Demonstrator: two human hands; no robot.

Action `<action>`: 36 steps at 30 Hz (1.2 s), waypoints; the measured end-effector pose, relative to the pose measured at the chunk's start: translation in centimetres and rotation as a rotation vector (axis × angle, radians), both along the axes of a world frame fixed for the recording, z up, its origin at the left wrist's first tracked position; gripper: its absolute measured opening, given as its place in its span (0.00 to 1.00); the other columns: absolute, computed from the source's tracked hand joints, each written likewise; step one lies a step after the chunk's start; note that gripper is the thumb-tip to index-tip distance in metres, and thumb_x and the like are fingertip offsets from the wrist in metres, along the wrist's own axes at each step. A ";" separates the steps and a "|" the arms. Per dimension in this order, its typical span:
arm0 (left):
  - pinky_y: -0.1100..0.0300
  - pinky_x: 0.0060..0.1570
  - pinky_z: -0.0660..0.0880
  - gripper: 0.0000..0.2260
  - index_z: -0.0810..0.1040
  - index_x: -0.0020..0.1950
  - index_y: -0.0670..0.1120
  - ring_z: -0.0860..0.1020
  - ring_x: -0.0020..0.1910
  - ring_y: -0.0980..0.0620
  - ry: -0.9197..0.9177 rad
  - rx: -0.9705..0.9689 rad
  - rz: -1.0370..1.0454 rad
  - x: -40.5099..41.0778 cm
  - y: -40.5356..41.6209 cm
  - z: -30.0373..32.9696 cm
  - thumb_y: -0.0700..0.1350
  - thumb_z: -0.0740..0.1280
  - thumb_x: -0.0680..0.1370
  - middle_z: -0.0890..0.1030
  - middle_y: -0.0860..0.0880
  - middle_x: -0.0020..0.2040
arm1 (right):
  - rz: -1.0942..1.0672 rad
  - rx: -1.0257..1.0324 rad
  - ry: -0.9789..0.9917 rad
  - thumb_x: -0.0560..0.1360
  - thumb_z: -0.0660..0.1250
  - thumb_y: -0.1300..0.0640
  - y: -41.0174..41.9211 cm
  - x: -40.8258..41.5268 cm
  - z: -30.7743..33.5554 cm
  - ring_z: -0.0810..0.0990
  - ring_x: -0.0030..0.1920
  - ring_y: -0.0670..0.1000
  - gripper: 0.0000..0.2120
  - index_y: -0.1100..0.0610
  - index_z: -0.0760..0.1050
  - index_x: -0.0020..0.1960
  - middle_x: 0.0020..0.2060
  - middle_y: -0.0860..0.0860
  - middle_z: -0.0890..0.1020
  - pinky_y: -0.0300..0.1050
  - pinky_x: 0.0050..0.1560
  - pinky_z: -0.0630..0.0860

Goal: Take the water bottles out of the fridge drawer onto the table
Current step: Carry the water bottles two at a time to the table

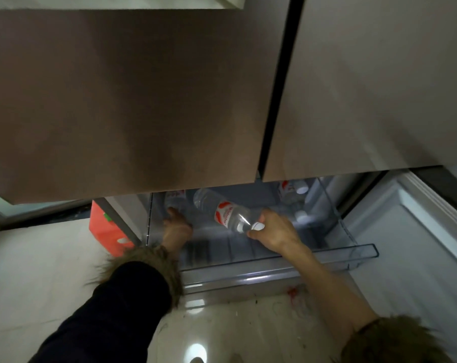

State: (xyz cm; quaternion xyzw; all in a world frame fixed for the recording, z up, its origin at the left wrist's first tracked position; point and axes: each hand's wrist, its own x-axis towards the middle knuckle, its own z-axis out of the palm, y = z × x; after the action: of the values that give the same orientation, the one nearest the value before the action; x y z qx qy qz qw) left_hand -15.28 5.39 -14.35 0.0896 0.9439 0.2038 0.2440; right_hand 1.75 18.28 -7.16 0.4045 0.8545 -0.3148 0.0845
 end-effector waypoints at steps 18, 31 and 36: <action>0.52 0.55 0.71 0.18 0.72 0.61 0.40 0.75 0.57 0.40 0.248 -0.116 -0.367 1.1 -4.6 11.6 0.52 0.59 0.78 0.75 0.37 0.60 | 0.069 0.148 0.487 0.71 0.67 0.56 -3.0 -0.6 3.9 0.77 0.52 0.57 0.14 0.59 0.73 0.55 0.52 0.56 0.78 0.52 0.52 0.75; 0.52 0.50 0.71 0.18 0.66 0.65 0.41 0.75 0.52 0.39 0.389 0.267 -0.275 2.0 -6.5 12.2 0.48 0.60 0.79 0.71 0.37 0.59 | 0.079 0.136 0.557 0.73 0.67 0.49 -3.4 -2.5 3.4 0.77 0.52 0.59 0.18 0.59 0.73 0.57 0.53 0.59 0.76 0.45 0.48 0.73; 0.48 0.61 0.69 0.22 0.63 0.68 0.39 0.71 0.59 0.39 0.330 0.427 -0.240 1.1 -6.8 10.9 0.39 0.65 0.76 0.66 0.38 0.64 | 0.077 -0.054 0.583 0.71 0.71 0.52 -3.2 -2.6 2.8 0.75 0.53 0.52 0.21 0.57 0.69 0.60 0.53 0.53 0.74 0.42 0.50 0.71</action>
State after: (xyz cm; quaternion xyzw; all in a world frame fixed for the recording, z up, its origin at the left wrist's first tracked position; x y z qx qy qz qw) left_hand -14.21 -1.36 -3.45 0.2815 0.8894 0.3500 0.0851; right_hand -0.81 15.04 -4.35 0.2620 0.8488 -0.4367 -0.1422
